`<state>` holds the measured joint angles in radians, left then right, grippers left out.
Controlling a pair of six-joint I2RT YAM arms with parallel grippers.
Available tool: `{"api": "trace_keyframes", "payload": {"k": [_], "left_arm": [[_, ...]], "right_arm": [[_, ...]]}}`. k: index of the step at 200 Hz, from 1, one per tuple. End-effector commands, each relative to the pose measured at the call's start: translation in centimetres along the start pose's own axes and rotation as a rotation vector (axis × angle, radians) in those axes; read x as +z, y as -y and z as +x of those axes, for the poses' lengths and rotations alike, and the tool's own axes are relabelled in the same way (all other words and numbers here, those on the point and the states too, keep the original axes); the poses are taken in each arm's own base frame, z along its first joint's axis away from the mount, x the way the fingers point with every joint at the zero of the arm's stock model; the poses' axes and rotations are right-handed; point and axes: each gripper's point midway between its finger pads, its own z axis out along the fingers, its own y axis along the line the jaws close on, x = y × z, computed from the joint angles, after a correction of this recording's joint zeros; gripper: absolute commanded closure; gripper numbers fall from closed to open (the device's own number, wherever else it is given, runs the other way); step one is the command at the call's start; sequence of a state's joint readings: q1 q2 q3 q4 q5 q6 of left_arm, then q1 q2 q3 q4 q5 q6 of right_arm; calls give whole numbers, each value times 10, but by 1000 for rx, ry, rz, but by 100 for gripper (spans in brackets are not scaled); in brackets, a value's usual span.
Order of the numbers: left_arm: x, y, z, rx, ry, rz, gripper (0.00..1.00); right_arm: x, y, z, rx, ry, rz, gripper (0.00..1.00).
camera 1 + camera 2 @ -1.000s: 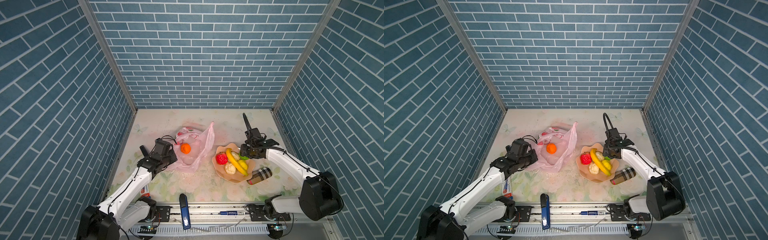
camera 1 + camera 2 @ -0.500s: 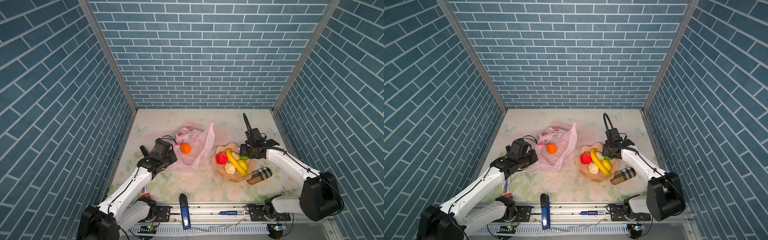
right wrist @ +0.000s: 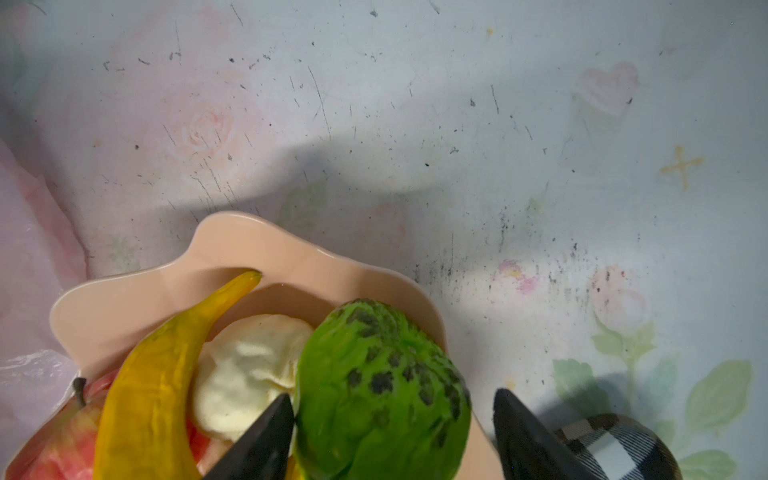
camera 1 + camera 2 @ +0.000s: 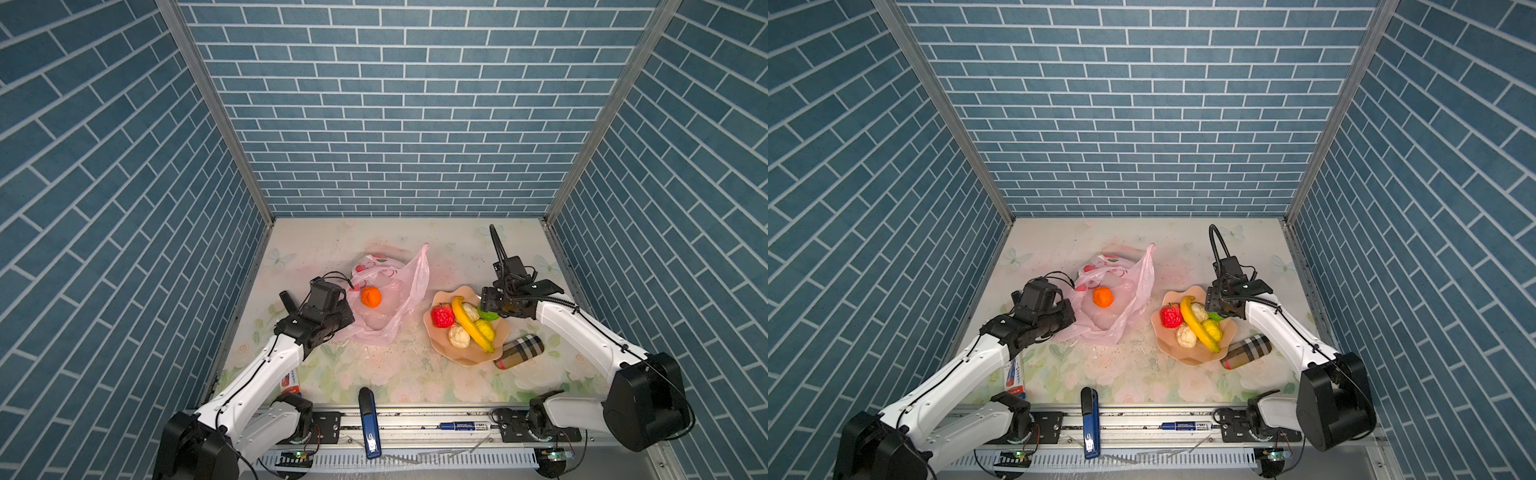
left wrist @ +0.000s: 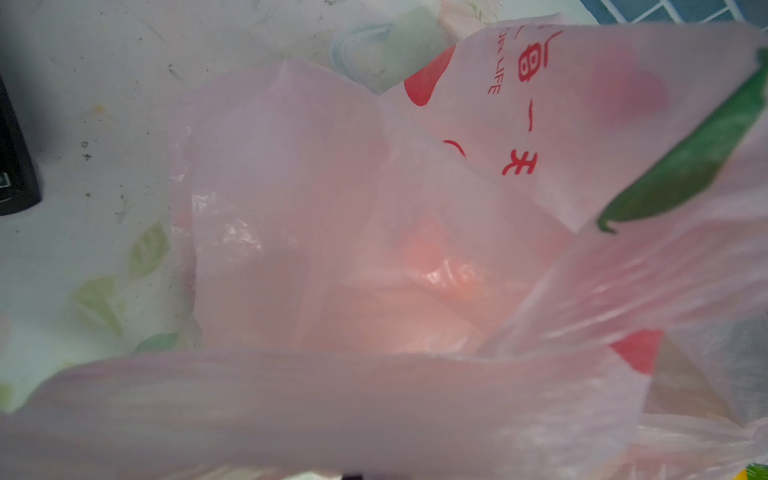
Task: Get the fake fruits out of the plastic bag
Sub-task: 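Lower the green fruit into the peach bowl and open the right gripper, then move the right gripper back over the bag toward the orange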
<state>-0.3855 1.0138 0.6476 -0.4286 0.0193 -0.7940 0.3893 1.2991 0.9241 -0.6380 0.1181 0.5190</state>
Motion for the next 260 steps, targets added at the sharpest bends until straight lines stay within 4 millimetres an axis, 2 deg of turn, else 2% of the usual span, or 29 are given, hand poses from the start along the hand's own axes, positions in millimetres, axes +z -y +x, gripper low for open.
{"api": "trace_keyframes", "payload": {"k": [1, 65, 104, 131, 188, 230, 260], "left_arm": [[0, -6, 2, 7, 3, -16, 100], [-2, -4, 0, 14, 3, -8, 100], [-2, -4, 1, 15, 2, -6, 100], [-3, -3, 1, 15, 1, -3, 100], [-3, -3, 2, 12, -5, -1, 100], [-6, -3, 3, 11, -5, 3, 100], [-9, -3, 4, 12, -5, 5, 100]], "right_arm": [[-12, 8, -1, 25, 18, 27, 24], [-36, -6, -13, 13, 72, -59, 33], [-55, -32, -22, -53, 92, -112, 35], [-72, -62, -30, -147, 125, -140, 35], [-117, -144, -43, -325, 240, -263, 35], [-144, -205, -36, -458, 295, -364, 38], [-162, -256, -29, -563, 344, -434, 40]]}}
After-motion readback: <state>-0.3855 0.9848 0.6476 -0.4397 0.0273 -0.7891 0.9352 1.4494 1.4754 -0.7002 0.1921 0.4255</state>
